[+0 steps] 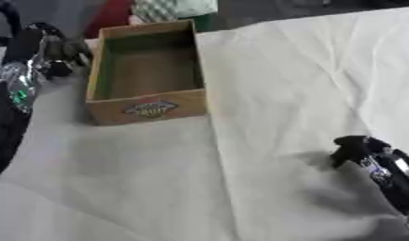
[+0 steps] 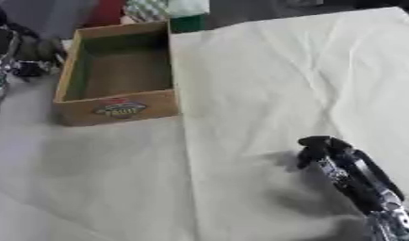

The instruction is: Pick up objects on the table and place them in the box.

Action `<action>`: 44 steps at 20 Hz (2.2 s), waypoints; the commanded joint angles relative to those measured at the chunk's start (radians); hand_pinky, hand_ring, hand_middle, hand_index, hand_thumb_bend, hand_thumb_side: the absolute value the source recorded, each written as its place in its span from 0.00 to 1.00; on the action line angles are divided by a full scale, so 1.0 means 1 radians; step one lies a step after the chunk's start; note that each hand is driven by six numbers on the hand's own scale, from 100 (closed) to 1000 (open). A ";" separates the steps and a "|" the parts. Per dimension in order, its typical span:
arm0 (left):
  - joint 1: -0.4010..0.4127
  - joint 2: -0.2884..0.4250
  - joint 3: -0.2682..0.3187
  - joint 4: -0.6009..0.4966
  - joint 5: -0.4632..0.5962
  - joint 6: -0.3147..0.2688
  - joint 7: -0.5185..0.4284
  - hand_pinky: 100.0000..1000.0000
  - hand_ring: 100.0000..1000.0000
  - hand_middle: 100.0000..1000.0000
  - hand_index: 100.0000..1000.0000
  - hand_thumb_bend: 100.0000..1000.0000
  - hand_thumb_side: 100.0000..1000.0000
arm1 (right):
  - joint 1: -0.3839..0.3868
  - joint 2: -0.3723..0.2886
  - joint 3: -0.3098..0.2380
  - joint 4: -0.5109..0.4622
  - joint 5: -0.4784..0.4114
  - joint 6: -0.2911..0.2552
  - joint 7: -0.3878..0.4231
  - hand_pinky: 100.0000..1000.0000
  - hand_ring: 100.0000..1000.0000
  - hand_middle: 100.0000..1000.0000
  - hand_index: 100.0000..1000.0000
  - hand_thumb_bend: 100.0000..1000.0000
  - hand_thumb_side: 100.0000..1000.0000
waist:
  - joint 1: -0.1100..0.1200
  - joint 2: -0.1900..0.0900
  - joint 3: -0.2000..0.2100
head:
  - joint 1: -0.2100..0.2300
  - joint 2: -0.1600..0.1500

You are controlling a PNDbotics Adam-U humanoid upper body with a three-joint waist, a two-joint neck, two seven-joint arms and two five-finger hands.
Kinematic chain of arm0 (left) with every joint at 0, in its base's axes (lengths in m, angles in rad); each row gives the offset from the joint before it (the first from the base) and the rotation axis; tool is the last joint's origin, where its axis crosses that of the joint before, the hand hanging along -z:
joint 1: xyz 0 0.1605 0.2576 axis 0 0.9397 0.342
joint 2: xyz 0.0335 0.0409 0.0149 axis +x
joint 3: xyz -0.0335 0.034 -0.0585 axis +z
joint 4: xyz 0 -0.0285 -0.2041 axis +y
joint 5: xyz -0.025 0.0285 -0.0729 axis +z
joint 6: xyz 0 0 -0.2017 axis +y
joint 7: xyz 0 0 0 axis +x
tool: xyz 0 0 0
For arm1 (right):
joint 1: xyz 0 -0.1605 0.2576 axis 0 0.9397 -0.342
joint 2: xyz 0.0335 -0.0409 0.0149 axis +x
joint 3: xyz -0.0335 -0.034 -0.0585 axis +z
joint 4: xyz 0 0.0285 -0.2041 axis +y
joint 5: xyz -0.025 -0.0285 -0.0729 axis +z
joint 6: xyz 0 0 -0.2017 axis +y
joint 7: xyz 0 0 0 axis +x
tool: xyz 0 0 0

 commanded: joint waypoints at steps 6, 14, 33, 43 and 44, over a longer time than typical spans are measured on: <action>-0.015 0.044 0.005 -0.011 0.014 0.018 0.026 0.79 0.77 0.75 0.75 0.32 0.14 | -0.010 -0.010 -0.007 -0.009 0.000 -0.003 0.005 0.73 0.49 0.50 0.73 0.00 0.66 | -0.002 -0.018 0.002 | -0.003 -0.001; -0.007 0.046 0.001 0.020 -0.007 0.006 -0.119 0.78 0.77 0.75 0.75 0.32 0.13 | -0.013 -0.010 -0.006 -0.008 0.002 -0.005 0.007 0.73 0.49 0.50 0.73 0.00 0.66 | -0.005 -0.008 -0.002 | -0.004 -0.002; -0.009 0.052 0.015 -0.025 0.053 0.004 -0.104 0.50 0.23 0.21 0.35 0.00 0.04 | -0.013 -0.008 -0.009 -0.004 -0.001 -0.009 0.012 0.73 0.49 0.50 0.73 0.00 0.65 | -0.015 -0.016 0.008 | -0.009 -0.002; -0.024 0.087 -0.004 -0.153 0.164 -0.069 -0.254 0.50 0.22 0.20 0.33 0.00 0.07 | -0.005 -0.010 -0.015 0.000 -0.009 -0.006 0.012 0.73 0.49 0.50 0.73 0.00 0.64 | -0.010 -0.045 0.024 | -0.020 0.000; -0.027 0.085 -0.009 -0.170 0.168 -0.078 -0.270 0.50 0.22 0.20 0.33 0.00 0.07 | -0.004 -0.010 -0.015 0.000 -0.010 -0.006 0.012 0.73 0.49 0.50 0.73 0.00 0.64 | -0.010 -0.048 0.025 | -0.021 0.000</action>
